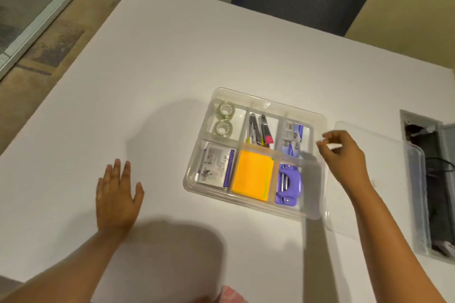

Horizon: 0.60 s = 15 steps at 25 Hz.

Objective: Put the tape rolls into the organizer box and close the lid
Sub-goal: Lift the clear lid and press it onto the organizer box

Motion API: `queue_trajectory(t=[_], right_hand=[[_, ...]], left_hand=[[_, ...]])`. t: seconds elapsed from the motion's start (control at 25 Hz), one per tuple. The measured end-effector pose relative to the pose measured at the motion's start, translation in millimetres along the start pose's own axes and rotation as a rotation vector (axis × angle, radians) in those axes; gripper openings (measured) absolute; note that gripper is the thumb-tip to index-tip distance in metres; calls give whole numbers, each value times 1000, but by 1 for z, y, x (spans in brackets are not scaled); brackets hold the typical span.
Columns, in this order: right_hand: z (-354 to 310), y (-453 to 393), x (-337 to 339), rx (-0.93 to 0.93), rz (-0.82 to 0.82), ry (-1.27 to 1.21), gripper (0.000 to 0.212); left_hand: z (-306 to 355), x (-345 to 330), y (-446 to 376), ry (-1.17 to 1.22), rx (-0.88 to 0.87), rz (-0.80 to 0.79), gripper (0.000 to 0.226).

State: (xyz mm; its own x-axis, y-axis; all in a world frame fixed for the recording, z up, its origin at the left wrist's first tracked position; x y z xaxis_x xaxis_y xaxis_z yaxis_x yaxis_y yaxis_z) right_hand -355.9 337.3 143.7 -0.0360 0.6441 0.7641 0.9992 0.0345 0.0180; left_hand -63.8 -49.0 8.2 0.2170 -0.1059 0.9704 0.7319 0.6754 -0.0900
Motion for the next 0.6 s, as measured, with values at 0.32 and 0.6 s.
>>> queue_trajectory(t=[0.32, 0.6], right_hand=[[158, 97, 18, -212, 15, 341, 43], [157, 123, -6, -187, 40, 286, 42]], left_hand=[[7, 0, 0, -13, 1, -18, 54], [16, -8, -3, -33, 164, -202, 77]])
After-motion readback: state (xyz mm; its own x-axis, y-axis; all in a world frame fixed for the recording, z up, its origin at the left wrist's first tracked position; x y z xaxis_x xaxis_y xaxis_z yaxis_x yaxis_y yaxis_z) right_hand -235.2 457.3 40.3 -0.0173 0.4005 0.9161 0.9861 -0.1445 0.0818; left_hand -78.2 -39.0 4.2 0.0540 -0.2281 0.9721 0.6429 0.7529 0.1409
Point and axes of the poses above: each hand's wrist, its own y-axis away from the middle knuckle, its own x-axis out of the back of the hand, z = x × y, the point moved 8 cm from there along -y, towards the middle knuckle, and after that the axes turned 7 degrees about z, right-handed, at the moved point
